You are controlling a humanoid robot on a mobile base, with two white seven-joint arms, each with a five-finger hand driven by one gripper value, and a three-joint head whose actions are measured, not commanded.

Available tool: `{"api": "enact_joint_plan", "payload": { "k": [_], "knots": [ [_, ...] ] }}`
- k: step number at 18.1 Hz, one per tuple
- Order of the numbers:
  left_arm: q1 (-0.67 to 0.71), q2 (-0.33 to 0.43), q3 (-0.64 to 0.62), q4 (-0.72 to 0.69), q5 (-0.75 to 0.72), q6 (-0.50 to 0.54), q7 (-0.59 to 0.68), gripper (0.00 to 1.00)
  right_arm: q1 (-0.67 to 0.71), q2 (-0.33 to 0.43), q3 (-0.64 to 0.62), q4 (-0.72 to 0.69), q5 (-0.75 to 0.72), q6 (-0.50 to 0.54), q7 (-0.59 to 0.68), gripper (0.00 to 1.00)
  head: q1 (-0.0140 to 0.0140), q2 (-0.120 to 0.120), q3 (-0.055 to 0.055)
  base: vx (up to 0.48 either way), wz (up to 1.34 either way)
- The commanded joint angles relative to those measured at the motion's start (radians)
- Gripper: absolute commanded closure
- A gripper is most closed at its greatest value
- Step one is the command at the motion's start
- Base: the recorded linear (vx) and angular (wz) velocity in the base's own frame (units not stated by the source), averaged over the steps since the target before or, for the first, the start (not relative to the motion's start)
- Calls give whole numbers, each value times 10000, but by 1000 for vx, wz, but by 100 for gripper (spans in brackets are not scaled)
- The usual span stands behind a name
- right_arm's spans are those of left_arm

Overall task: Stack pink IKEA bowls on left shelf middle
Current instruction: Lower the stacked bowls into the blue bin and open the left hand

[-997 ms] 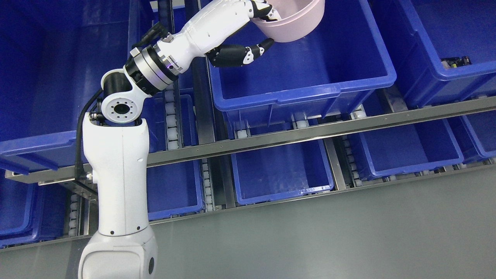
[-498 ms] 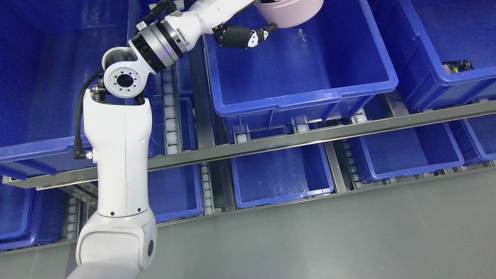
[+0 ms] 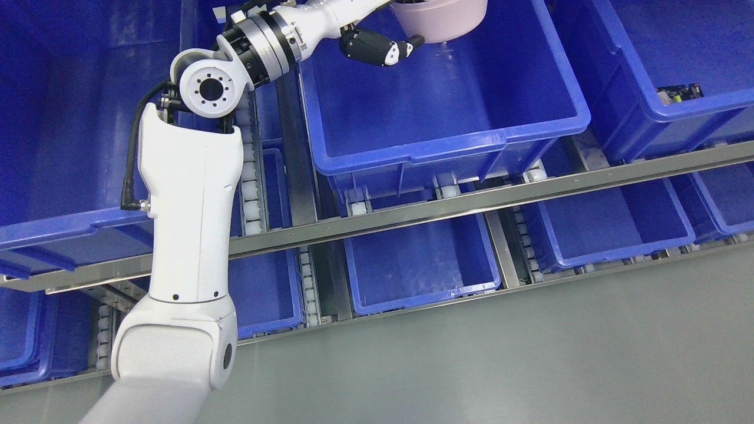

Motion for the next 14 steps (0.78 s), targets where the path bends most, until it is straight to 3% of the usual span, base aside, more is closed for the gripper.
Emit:
{"api": "enact_joint_plan", "payload": {
  "k": [1,4,6,10,12,14],
  "knots": [
    [-63,175,-309,1428,-542,8,7,87,-1,-174,0,0,0,-8,-41,0,0,0,0,3,17],
    [29,175,-279,1459,-604,23,37,79,-1,-174,0,0,0,-8,-41,0,0,0,0,1,-16],
    [75,175,-294,1474,-619,39,83,62,-1,-174,0,0,0,-8,-41,0,0,0,0,4,-81],
    [290,175,-202,1475,-620,39,266,41,-1,-174,0,0,0,-8,-41,0,0,0,0,21,-94],
    [291,175,-171,1475,-620,39,1106,26,-1,-174,0,0,0,-8,-41,0,0,0,0,25,-56],
    [306,175,-65,1475,-467,69,2837,13,-1,-174,0,0,0,-8,-41,0,0,0,0,23,-52]
  ]
}}
